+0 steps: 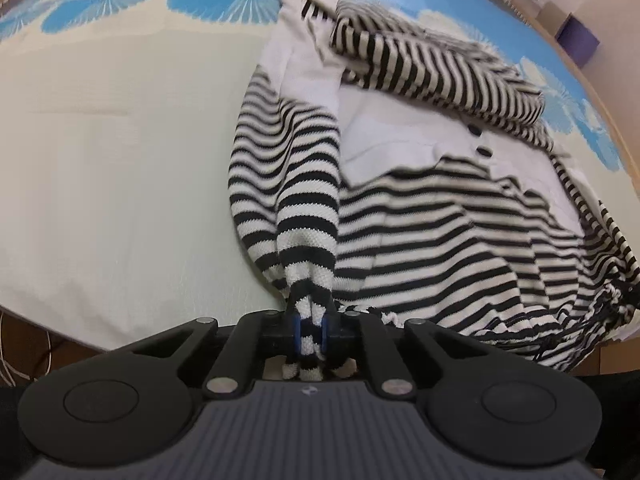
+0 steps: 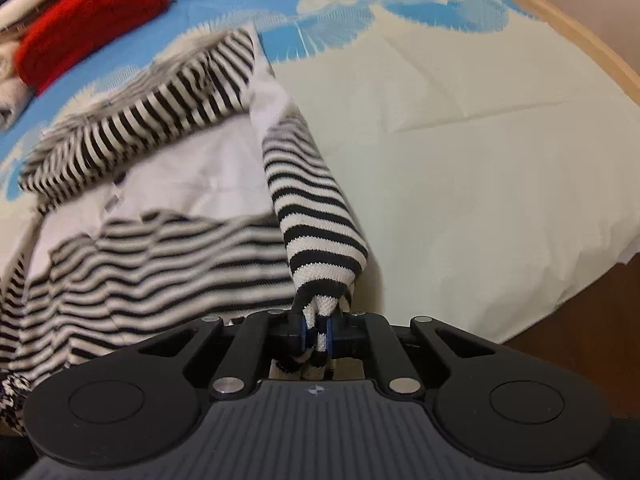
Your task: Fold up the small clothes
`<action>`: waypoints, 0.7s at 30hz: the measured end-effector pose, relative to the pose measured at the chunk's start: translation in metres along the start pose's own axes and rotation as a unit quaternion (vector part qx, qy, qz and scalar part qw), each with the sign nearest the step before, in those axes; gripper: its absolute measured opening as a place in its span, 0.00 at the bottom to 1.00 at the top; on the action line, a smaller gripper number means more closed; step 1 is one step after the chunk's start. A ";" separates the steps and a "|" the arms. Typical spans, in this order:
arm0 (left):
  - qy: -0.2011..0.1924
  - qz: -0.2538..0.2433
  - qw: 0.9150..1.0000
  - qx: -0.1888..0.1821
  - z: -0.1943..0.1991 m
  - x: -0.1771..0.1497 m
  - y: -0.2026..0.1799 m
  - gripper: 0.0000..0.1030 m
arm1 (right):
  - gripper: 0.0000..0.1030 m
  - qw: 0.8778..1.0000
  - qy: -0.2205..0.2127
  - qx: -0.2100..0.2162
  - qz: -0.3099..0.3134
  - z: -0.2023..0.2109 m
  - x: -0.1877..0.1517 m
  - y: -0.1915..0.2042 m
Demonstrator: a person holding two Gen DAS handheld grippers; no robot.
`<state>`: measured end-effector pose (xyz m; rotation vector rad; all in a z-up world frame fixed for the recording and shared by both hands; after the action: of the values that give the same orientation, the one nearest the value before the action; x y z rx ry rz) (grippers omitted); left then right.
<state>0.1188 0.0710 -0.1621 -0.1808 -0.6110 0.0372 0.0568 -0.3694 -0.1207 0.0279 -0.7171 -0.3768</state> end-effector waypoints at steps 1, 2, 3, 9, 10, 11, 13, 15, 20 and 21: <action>-0.010 -0.001 1.000 -0.001 0.003 0.003 -0.001 0.08 | 0.07 1.000 -0.014 0.004 -0.004 0.004 0.005 0.000; -0.021 -0.003 1.000 -0.003 0.006 0.006 -0.002 0.08 | 0.07 1.000 -0.026 0.008 -0.008 0.007 0.009 0.000; -0.034 -0.006 0.999 -0.005 0.010 0.010 -0.004 0.08 | 0.07 0.999 -0.037 0.012 -0.012 0.010 0.013 0.000; -0.087 -0.034 0.996 -0.007 0.034 0.029 -0.015 0.08 | 0.07 0.995 -0.091 0.032 -0.015 0.030 0.034 0.004; -0.093 -0.028 0.995 -0.010 0.039 0.034 -0.015 0.08 | 0.07 0.995 -0.094 0.034 -0.013 0.033 0.037 0.006; -0.095 -0.019 0.995 -0.012 0.044 0.038 -0.015 0.08 | 0.07 0.994 -0.100 0.036 -0.009 0.037 0.042 0.008; -0.097 0.000 0.995 -0.008 0.056 0.051 -0.013 0.07 | 0.06 0.992 -0.115 0.049 -0.003 0.050 0.052 0.015; -0.116 -0.011 0.993 -0.003 0.074 0.065 -0.015 0.07 | 0.06 0.990 -0.129 0.062 0.000 0.066 0.061 0.020; -0.185 -0.004 0.983 -0.020 0.141 0.083 -0.012 0.07 | 0.06 0.979 -0.166 0.119 -0.002 0.127 0.084 0.030; -0.197 -0.002 0.980 -0.026 0.155 0.085 -0.012 0.07 | 0.06 0.976 -0.174 0.133 -0.007 0.142 0.089 0.030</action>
<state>0.0992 0.0914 0.0126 -0.2250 -1.0082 0.0545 0.0365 -0.3579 0.0482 0.2256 -1.1124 -0.2998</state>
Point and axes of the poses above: each gripper's, at about its wrist camera, not at the fingertips, and z roughly against the way its jaws point, y to its left, x to its top, the point moved 9 cm from there along -z, roughly the way its jaws point, and after that the axes turned 11 degrees about -y, right-handed, at the moved point
